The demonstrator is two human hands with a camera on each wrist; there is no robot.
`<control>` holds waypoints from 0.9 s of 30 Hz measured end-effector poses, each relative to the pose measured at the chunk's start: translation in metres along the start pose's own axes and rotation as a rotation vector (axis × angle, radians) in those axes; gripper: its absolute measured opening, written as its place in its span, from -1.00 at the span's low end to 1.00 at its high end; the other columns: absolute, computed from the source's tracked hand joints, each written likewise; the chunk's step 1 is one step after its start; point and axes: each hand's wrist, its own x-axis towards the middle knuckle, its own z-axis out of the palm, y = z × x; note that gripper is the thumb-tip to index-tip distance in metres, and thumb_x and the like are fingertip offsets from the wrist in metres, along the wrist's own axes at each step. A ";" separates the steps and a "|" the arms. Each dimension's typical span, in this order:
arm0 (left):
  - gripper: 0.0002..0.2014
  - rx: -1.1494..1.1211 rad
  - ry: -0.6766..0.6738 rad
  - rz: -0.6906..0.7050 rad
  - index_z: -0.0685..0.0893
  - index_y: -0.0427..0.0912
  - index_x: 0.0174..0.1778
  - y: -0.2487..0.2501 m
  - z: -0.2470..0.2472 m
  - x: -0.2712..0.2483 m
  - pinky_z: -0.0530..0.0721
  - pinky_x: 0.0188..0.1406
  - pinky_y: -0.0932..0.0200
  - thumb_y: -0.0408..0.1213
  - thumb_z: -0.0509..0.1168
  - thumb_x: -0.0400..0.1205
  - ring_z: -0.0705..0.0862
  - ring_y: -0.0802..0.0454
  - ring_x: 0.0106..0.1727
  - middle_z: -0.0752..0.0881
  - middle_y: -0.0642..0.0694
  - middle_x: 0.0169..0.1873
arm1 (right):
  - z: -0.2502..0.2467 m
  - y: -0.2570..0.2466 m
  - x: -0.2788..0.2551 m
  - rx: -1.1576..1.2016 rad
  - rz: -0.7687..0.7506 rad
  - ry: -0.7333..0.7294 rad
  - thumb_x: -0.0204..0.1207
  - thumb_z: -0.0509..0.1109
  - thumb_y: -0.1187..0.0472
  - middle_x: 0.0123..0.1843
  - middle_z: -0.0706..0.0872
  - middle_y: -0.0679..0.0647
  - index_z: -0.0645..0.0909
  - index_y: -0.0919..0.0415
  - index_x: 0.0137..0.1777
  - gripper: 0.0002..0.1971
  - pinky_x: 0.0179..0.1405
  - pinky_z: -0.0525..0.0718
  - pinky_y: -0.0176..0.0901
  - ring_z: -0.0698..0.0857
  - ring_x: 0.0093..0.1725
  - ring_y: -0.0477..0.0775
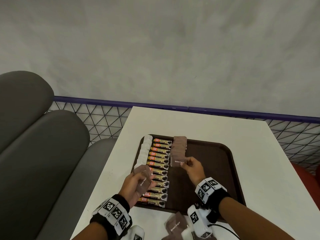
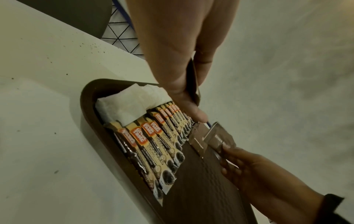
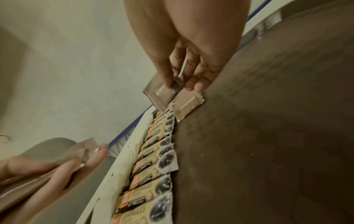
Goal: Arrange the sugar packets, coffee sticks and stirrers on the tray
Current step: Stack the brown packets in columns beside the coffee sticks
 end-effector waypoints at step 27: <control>-0.74 0.157 0.055 0.012 0.62 -0.15 0.23 0.003 -0.010 0.009 0.77 -0.01 -0.10 -0.42 0.23 0.65 0.73 -0.16 0.15 0.76 -0.26 0.10 | 0.024 0.025 0.031 -0.405 0.208 0.151 0.44 0.45 0.09 -0.05 0.69 0.13 0.43 0.05 -0.18 -0.79 0.11 0.49 -0.03 0.51 0.09 0.14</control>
